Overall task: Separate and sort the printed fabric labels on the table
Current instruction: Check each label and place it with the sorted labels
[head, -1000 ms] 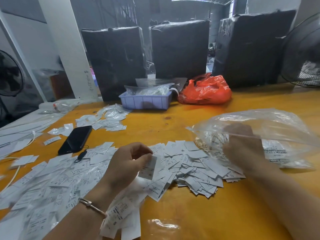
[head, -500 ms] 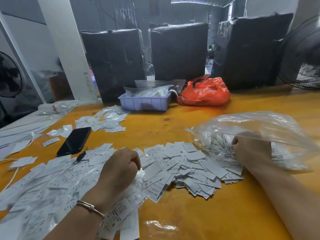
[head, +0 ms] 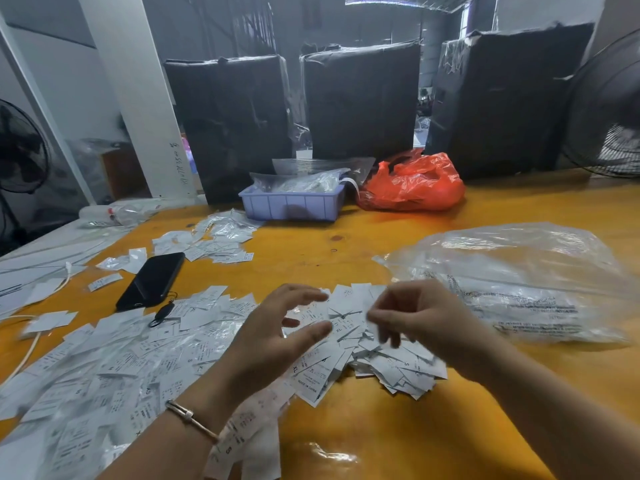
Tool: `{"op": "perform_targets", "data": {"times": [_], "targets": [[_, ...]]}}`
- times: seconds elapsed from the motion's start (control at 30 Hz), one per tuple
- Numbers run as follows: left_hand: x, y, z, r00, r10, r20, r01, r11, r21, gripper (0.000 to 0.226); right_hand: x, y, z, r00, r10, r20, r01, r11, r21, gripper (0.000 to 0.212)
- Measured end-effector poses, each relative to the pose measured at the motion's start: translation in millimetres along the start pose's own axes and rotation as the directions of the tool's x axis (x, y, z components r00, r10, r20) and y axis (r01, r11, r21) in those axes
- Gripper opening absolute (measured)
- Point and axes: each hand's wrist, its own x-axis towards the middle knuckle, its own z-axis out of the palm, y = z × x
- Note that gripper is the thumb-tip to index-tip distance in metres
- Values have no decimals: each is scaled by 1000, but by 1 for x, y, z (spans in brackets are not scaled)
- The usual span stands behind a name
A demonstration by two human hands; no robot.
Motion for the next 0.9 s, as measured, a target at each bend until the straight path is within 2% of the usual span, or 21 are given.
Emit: {"op": "perform_targets", "data": {"times": [0.07,0.13,0.2,0.27,0.3,0.37,0.4,0.47,0.57,0.67,0.73,0.9], "targets": [[-1,6,0,996,5,90,3,996,-86,58,-2,-1,9,992,-29,122,17,995,97,9],[-1,10,1,987,25,158,0,987,-158,62,-2,2,15,985,-49,166,32,994,100,9],[-2,12,2,982,15,188,25,977,-213,49,-1,6,19,986,-63,156,51,995,80,10],[-3,12,3,985,-29,169,71,966,-247,29,2,10,20,995,-74,69,70,996,59,10],[-3,11,4,988,-53,148,89,964,-250,20,5,14,18,996,-89,-13,89,996,2,9],[-3,9,3,990,-94,105,118,959,-256,9,10,22,5,969,-150,-194,88,951,-295,6],[-2,8,3,990,-106,88,126,956,-266,8,13,26,-3,957,-176,-232,52,888,-457,10],[-2,6,2,991,-113,65,127,953,-276,6,15,34,-15,970,-123,-208,-27,801,-598,21],[-3,4,1,992,-117,53,127,950,-284,4,19,41,-17,992,15,-125,-89,783,-615,27],[-3,5,0,991,-119,60,132,938,-320,5,24,44,-13,993,26,-115,-100,698,-709,28],[-3,7,0,990,-125,70,142,922,-361,11,25,44,-12,990,0,-141,-103,681,-725,24],[-3,9,-2,987,-123,101,156,878,-452,22,24,45,-9,965,-74,-252,-83,824,-561,10]]}}
